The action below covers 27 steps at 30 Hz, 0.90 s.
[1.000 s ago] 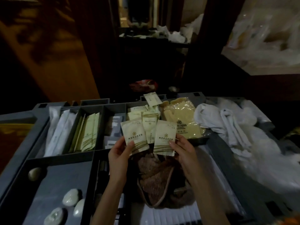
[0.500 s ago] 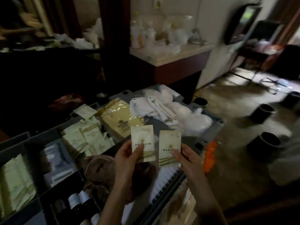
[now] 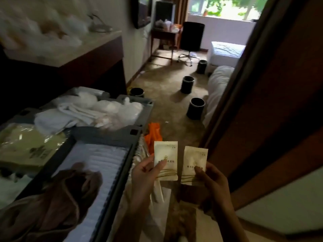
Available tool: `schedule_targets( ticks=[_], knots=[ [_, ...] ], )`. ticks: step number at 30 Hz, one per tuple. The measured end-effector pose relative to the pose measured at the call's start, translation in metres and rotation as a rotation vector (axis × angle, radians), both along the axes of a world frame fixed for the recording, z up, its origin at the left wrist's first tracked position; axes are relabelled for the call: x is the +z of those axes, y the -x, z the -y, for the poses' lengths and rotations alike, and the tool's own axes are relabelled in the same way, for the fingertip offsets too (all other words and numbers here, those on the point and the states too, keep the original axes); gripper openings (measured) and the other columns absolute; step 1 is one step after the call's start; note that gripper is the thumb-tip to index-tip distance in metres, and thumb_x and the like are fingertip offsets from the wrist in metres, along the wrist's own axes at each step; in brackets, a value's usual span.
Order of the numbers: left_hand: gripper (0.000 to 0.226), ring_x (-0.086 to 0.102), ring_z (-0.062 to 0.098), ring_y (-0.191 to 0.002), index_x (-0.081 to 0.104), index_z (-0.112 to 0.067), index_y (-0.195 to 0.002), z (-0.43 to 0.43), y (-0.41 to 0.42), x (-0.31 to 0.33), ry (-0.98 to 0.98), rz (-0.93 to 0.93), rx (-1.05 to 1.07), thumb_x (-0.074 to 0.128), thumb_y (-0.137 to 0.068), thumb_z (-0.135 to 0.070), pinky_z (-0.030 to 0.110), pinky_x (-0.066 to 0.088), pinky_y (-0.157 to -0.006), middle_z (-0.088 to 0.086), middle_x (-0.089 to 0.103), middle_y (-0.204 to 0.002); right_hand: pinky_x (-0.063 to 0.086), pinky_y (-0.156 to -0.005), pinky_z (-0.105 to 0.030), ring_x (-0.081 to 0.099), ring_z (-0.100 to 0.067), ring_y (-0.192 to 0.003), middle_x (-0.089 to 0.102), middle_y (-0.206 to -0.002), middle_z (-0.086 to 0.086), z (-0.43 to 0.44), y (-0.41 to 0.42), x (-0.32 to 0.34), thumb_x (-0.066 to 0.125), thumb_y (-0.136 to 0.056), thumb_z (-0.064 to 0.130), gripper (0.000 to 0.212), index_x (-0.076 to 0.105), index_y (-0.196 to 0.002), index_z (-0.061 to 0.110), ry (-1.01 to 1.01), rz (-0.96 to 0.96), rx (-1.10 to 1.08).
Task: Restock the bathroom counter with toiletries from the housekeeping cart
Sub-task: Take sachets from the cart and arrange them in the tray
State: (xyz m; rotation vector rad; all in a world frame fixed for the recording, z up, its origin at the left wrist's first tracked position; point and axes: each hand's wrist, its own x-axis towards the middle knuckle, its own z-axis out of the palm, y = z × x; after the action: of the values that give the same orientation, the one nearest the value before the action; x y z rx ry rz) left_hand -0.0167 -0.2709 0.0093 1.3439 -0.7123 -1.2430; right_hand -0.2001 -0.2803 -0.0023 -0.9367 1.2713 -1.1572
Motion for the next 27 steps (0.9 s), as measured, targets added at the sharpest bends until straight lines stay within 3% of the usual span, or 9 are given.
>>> schedule_targets(
  ticks=[6,8,12,17,21,27],
  knots=[
    [0.016,0.065,-0.009,-0.062,0.067,-0.020,-0.092,0.005,0.080,-0.002,0.003,0.018,-0.191,0.073,-0.080,-0.012,0.009,0.047,-0.047,-0.013,0.071,-0.069,0.056,-0.053,-0.025,0.073,-0.020,-0.077,0.075,-0.090,-0.006,-0.035,0.064,-0.006,0.066,-0.086,0.010,0.019,0.068,-0.104,0.012,-0.013,-0.006,-0.244],
    [0.014,0.063,-0.012,-0.060,0.067,-0.019,-0.092,0.008,0.113,-0.003,0.002,0.028,-0.276,0.073,-0.080,-0.014,0.008,0.046,-0.047,-0.014,0.068,-0.075,0.054,-0.052,-0.021,0.073,-0.015,-0.074,0.076,-0.086,-0.002,-0.045,0.095,-0.003,0.066,-0.086,0.008,0.017,0.069,-0.101,0.013,0.005,-0.015,-0.330],
    [0.024,0.070,0.005,-0.078,0.070,-0.021,-0.098,0.016,0.183,-0.009,-0.036,0.017,-0.424,0.077,-0.075,-0.022,0.018,0.054,-0.060,-0.004,0.074,-0.089,0.053,-0.059,-0.017,0.072,-0.015,-0.078,0.076,-0.087,0.000,-0.059,0.160,0.000,0.066,-0.085,0.006,0.018,0.070,-0.102,0.011,0.048,-0.044,-0.499],
    [0.021,0.070,0.003,-0.069,0.071,-0.016,-0.097,0.023,0.276,-0.004,-0.023,-0.036,-0.607,0.075,-0.077,-0.018,0.014,0.051,-0.053,-0.006,0.075,-0.075,0.053,-0.062,-0.017,0.071,-0.014,-0.080,0.076,-0.090,-0.002,-0.072,0.237,0.001,0.065,-0.085,0.003,0.019,0.070,-0.101,0.012,0.113,-0.041,-0.670],
    [0.018,0.070,0.006,-0.071,0.070,-0.020,-0.093,0.024,0.354,0.001,0.007,-0.042,-0.710,0.076,-0.077,-0.017,0.018,0.056,-0.060,-0.004,0.075,-0.079,0.051,-0.061,-0.016,0.071,-0.012,-0.078,0.076,-0.088,-0.003,-0.088,0.302,0.003,0.066,-0.085,0.003,0.019,0.070,-0.102,0.009,0.134,-0.051,-0.794],
    [0.016,0.069,0.005,-0.063,0.068,-0.008,-0.091,0.006,0.512,0.006,0.097,-0.091,-0.960,0.068,-0.080,0.005,0.015,0.052,-0.055,-0.003,0.073,-0.067,0.052,-0.063,-0.016,0.072,-0.013,-0.080,0.076,-0.091,-0.005,-0.134,0.424,0.011,0.066,-0.085,0.005,0.018,0.070,-0.102,0.007,0.172,-0.087,-1.009]
  ],
)
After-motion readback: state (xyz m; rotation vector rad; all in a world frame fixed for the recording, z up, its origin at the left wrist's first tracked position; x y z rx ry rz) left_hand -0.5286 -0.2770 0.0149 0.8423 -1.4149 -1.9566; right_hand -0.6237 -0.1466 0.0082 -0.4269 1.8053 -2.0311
